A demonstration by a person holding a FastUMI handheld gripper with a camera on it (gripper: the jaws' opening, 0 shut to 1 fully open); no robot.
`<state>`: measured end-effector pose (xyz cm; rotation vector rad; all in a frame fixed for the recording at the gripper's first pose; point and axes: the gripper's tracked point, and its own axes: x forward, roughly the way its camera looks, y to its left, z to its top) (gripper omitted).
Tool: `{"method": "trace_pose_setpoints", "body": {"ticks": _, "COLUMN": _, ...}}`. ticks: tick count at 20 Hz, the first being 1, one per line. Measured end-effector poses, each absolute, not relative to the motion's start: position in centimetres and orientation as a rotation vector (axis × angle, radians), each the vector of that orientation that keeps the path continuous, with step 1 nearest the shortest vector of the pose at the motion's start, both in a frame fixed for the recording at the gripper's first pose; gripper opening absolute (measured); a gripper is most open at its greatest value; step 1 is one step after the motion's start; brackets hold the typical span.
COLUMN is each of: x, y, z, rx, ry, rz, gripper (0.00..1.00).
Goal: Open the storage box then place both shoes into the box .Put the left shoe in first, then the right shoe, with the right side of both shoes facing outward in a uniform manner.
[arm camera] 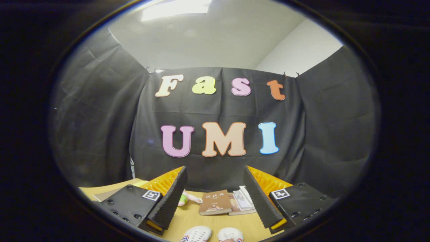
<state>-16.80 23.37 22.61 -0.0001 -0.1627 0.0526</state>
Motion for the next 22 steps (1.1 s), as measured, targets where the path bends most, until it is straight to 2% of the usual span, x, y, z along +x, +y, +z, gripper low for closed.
{"method": "trace_pose_setpoints", "body": {"ticks": 4, "x": -16.8, "y": 24.9, "z": 22.5, "rx": 0.045, "ry": -0.158, "rz": 0.104, "gripper": 1.00}}
{"method": "trace_pose_setpoints", "body": {"ticks": 7, "x": -16.6, "y": 26.3, "z": 20.3, "rx": 0.143, "ry": -0.085, "rz": 0.161, "gripper": 1.00}}
{"method": "trace_pose_setpoints", "body": {"ticks": 13, "x": -16.5, "y": 26.8, "z": 17.7, "rx": 0.264, "ry": -0.027, "rz": 0.184, "gripper": 1.00}}
{"method": "trace_pose_setpoints", "body": {"ticks": 17, "x": -17.0, "y": 31.0, "z": 14.0, "rx": 0.387, "ry": 0.103, "rz": 0.343, "gripper": 1.00}}
{"method": "trace_pose_setpoints", "body": {"ticks": 22, "x": -17.5, "y": 34.4, "z": 7.7, "rx": 0.617, "ry": 0.302, "rz": 0.437, "gripper": 1.00}}
